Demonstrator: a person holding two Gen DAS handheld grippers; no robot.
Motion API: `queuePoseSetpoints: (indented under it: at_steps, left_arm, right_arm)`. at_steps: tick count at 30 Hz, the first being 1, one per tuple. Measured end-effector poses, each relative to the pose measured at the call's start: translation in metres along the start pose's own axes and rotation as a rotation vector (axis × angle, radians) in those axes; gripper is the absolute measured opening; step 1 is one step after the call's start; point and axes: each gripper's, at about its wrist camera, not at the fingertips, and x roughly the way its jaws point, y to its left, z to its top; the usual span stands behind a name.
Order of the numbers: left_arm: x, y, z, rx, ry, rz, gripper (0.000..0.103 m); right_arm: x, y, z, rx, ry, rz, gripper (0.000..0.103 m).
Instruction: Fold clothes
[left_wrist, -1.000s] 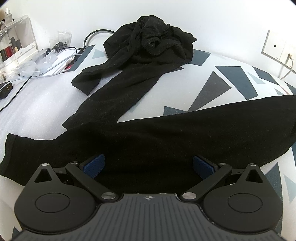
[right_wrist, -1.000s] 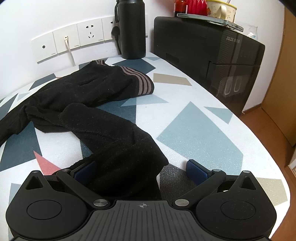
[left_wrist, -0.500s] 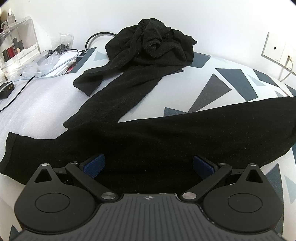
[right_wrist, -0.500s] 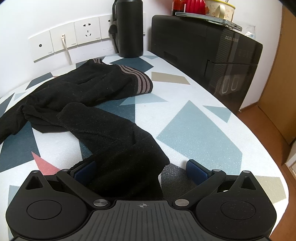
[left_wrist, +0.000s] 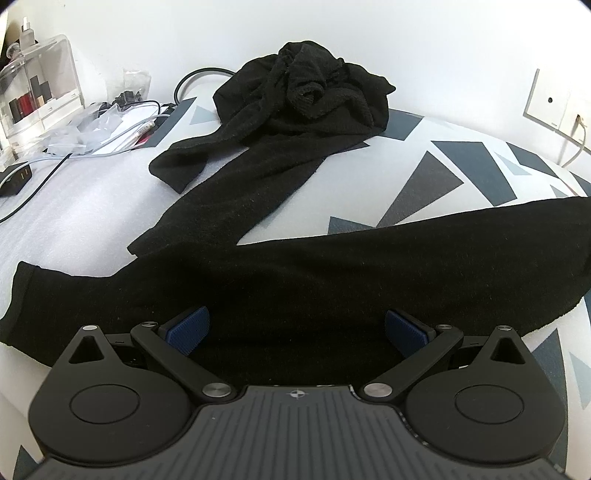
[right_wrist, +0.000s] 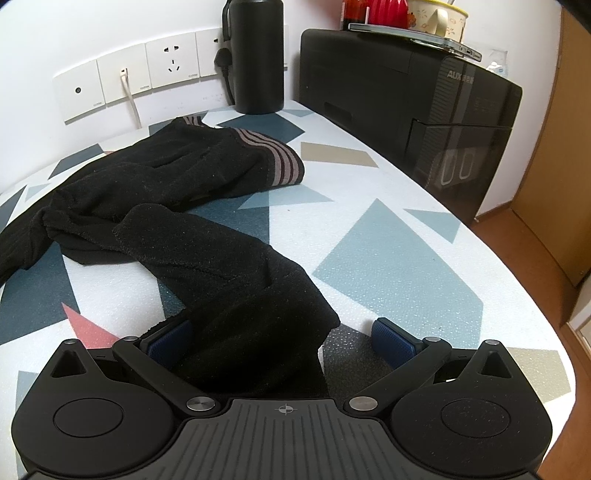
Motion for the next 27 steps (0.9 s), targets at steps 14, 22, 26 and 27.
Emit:
queuePoseSetpoints:
  at_steps: [14, 22, 26, 27]
  left_arm:
    - [0.0002, -0.0012, 0.0002, -0.013, -0.006, 0.012, 0.103]
    - [-0.0003, -0.0003, -0.0031, -0.002, -0.026, 0.005, 0.103]
    - [-0.0008, 0.0, -0.0047, 0.007, -0.038, 0.0, 0.103]
    - [-0.001, 0.0001, -0.0051, 0.009, -0.04, -0.001, 0.103]
  right_arm:
    - [-0.001, 0.0008, -0.0014, 0.002, 0.002, -0.002, 0.102]
    - [-0.0006, 0.0009, -0.0002, 0.003, 0.0, -0.004, 0.102]
    - [-0.0006, 0.0011, -0.0012, 0.005, -0.006, -0.006, 0.102]
    - [-0.0006, 0.001, -0.0015, 0.005, -0.008, -0.006, 0.102]
